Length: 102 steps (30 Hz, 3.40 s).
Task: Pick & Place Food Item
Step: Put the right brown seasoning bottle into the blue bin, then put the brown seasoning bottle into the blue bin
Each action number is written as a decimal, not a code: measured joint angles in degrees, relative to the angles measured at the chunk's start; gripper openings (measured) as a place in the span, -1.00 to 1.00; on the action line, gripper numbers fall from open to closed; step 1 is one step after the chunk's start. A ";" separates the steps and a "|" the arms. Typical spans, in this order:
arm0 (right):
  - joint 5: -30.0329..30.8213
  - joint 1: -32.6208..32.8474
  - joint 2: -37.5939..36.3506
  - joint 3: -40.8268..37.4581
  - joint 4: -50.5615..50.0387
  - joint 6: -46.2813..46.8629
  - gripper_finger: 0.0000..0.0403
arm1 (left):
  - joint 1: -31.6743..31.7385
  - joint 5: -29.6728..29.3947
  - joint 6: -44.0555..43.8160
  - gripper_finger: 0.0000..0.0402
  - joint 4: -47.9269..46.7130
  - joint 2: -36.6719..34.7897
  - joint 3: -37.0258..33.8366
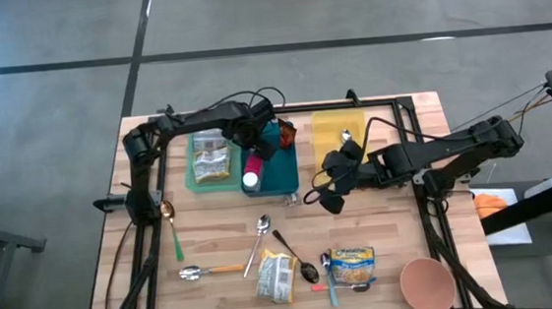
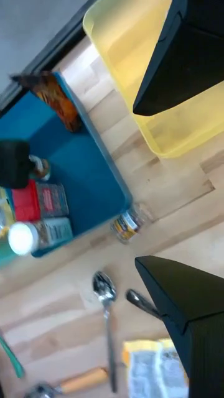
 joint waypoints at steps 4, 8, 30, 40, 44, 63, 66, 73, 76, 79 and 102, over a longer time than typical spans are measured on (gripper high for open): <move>-1.48 0.06 0.53 -0.13 0.06 -2.72 0.90 | 0.11 0.37 0.81 0.15 -4.76 -0.02 3.00; -2.73 0.35 2.06 -0.43 1.29 -9.02 0.90 | 0.11 3.25 3.43 0.14 -10.02 -0.22 6.75; -23.19 -0.64 21.10 -0.42 10.28 -31.78 0.90 | -6.81 4.57 0.76 -0.31 -7.87 -30.56 -5.91; -20.43 -4.11 23.71 0.18 12.34 -34.74 0.90 | -8.21 7.13 -6.10 -0.35 -3.46 -38.65 -17.14; -20.91 -4.90 24.00 0.10 12.80 -36.19 0.90 | -8.34 8.60 -6.80 -0.35 -2.95 -39.34 -18.37; -23.30 -10.27 27.71 -0.37 16.47 -39.05 0.90 | -10.34 9.54 -9.31 -0.35 -2.63 -39.32 -18.44; -23.63 -11.09 27.65 -0.58 16.49 -40.68 0.90 | -10.58 9.52 -9.35 -0.35 -2.63 -39.32 -18.44; -26.32 -11.99 27.61 -1.53 16.70 -43.45 0.90 | -10.67 9.51 -9.72 -0.35 -2.46 -39.32 -18.44; -26.43 -11.94 27.61 -2.53 17.38 -44.03 0.90 | -10.67 9.51 -9.73 -0.35 -2.37 -39.32 -18.44; -26.49 -11.94 27.61 -3.76 18.68 -45.02 0.90 | -10.67 9.51 -9.75 -0.35 -2.17 -39.32 -18.44; -26.62 -12.18 27.76 -8.26 27.07 -47.64 0.90 | -10.67 9.46 -12.28 -0.35 0.54 -39.28 -18.44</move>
